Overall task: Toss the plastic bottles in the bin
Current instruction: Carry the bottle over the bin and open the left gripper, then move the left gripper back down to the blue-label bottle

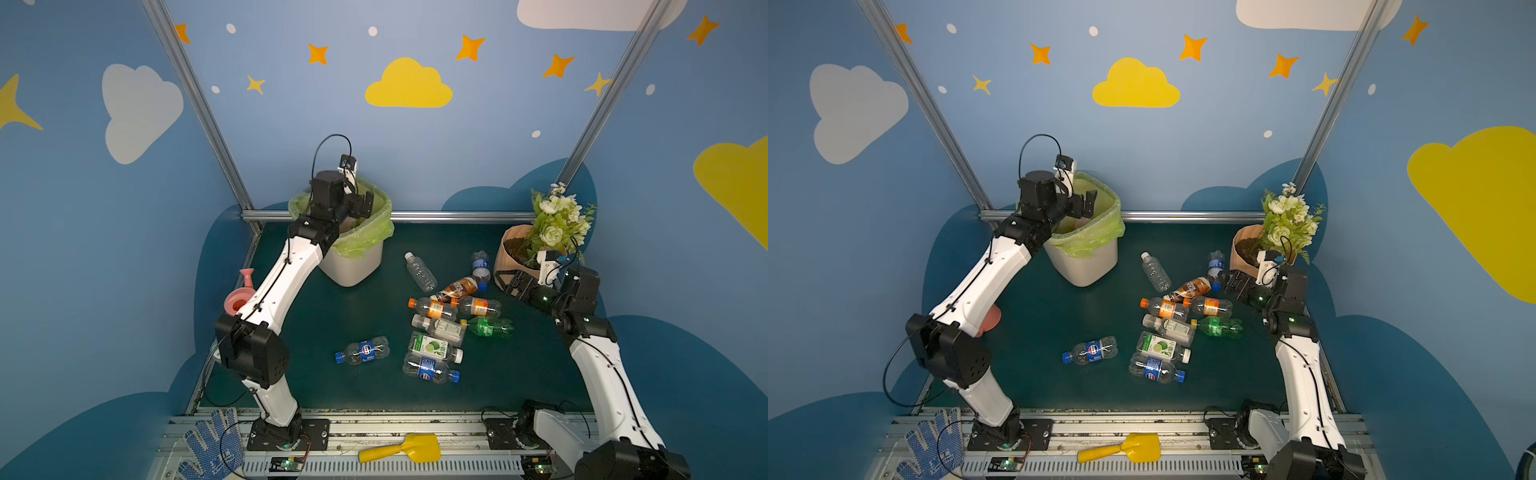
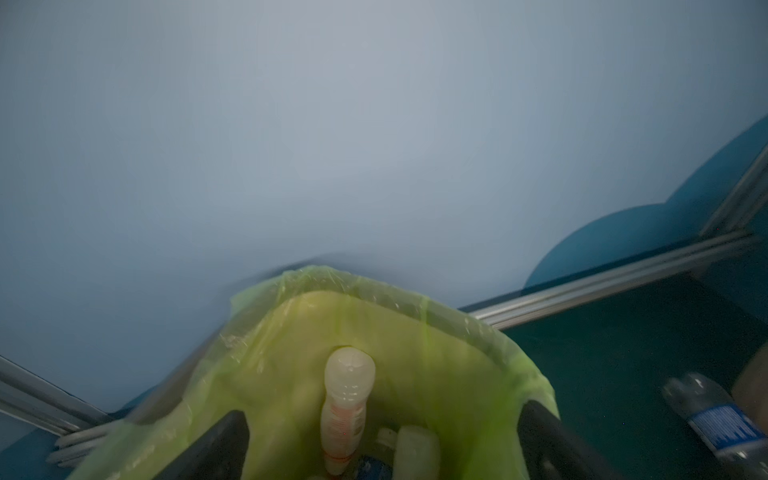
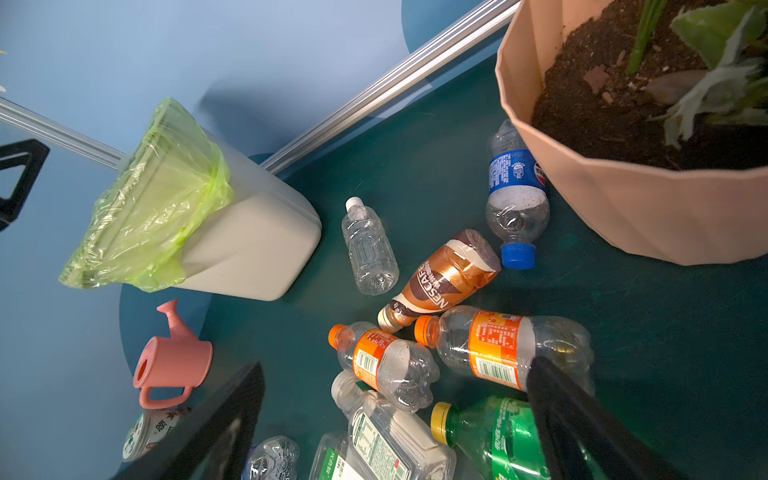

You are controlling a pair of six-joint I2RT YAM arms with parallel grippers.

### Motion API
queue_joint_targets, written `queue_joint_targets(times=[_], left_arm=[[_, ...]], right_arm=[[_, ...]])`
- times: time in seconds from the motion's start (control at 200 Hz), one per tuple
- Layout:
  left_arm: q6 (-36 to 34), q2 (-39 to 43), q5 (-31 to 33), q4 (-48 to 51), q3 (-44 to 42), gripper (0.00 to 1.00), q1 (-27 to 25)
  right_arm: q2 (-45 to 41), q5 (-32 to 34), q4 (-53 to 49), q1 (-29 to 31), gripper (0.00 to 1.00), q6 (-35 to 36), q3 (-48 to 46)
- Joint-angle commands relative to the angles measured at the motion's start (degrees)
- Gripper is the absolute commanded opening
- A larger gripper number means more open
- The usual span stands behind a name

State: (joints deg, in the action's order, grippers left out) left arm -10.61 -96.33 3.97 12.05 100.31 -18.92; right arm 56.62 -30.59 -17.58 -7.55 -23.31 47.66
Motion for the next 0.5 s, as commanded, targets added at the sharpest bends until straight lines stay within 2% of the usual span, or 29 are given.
queue_joint_targets(times=[0.0,0.25,0.496], left_arm=[[0.43,9.55,-0.46,-10.68,-0.71,1.0,-1.68],[2.46,21.25,0.16,-15.17,-9.87,1.0,-3.4],[5.16,30.58,-0.44,-13.84,-19.99,1.0,-3.63]], right_arm=[[-0.81,1.12,-1.59,-0.39,0.97,1.47,0.42],[1.45,1.92,-1.55,-0.51,0.97,0.56,0.42],[1.94,2.1,-3.13,-0.27,0.97,1.27,1.2]])
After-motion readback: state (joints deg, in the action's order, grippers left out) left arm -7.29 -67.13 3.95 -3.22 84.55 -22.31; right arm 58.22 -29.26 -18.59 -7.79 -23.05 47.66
